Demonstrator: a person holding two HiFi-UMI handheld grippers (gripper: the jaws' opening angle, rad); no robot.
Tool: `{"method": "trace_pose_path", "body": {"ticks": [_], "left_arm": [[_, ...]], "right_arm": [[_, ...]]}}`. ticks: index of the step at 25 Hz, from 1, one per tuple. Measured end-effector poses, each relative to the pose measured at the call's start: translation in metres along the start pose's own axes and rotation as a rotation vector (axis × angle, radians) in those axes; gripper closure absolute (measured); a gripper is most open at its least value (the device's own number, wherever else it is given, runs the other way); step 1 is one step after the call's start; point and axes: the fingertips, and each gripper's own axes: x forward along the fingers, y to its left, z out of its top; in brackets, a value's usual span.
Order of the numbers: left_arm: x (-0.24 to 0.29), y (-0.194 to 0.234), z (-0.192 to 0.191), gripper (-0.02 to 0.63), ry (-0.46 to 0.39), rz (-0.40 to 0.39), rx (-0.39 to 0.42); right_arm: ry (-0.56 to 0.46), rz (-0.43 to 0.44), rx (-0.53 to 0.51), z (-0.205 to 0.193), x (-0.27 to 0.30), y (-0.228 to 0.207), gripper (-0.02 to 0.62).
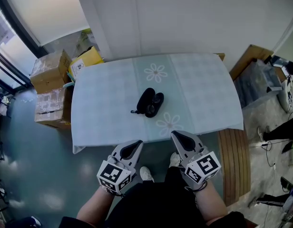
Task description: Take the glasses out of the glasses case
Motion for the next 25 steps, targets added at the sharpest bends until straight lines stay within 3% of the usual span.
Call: {"method": "trace_pose_path", "body": {"ticks": [25], "left_arm": [[0.093, 0.004, 0.02, 0.578, 0.005, 0.181, -0.039]], "right_arm": [[0.015, 0.172, 0.045, 0.018, 0.027, -0.109, 0.572]]}}
